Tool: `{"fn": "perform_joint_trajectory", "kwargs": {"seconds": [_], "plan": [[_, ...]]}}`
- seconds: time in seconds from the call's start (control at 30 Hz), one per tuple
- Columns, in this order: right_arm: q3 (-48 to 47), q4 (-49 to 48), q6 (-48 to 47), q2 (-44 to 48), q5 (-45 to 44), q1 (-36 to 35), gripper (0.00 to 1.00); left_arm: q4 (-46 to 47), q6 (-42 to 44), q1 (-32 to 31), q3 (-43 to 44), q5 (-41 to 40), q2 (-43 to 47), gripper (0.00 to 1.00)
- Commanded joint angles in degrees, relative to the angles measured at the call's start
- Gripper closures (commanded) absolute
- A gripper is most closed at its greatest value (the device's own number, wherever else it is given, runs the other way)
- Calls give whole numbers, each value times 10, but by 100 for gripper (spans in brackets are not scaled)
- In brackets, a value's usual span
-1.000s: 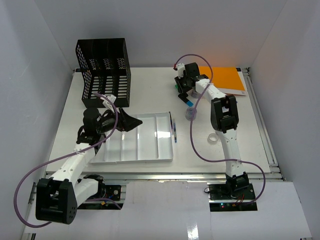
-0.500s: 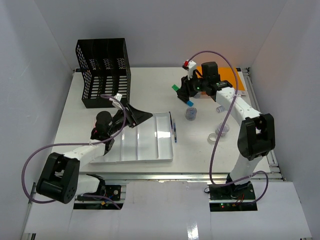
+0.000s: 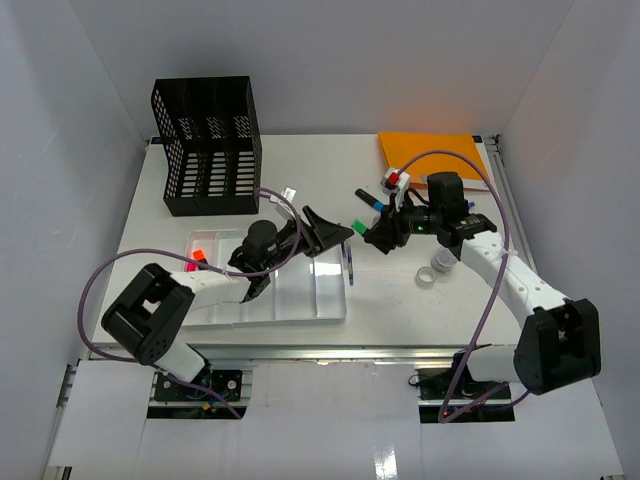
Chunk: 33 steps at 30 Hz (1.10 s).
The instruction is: Organize the desk
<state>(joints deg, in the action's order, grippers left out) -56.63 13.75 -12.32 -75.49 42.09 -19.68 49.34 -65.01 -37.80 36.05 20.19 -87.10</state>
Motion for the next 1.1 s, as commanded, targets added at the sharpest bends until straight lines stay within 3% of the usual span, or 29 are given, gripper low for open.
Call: {"fn": "perform_joint_trajectory", "kwargs": {"seconds": [0.0, 0.33, 0.87, 0.9, 0.97, 1.03, 1.07], "plan": [[39, -18, -5, 56, 15, -8, 85, -5, -4, -37, 37, -71, -21, 23], [58, -32, 5, 93, 4, -14, 84, -25, -2, -80, 72, -128, -52, 33], [72, -42, 2, 99, -34, -22, 80, -33, 8, -93, 92, -121, -66, 75], [71, -42, 2, 98, -36, -22, 77, -36, 10, -94, 92, -120, -65, 76], [71, -42, 0, 98, -39, -22, 59, -39, 12, -94, 92, -117, -63, 81], [72, -40, -7, 99, -37, -22, 30, -47, 16, -94, 91, -116, -60, 85], [72, -38, -14, 100, -35, -22, 22, -52, 20, -94, 90, -116, -58, 87]]}}
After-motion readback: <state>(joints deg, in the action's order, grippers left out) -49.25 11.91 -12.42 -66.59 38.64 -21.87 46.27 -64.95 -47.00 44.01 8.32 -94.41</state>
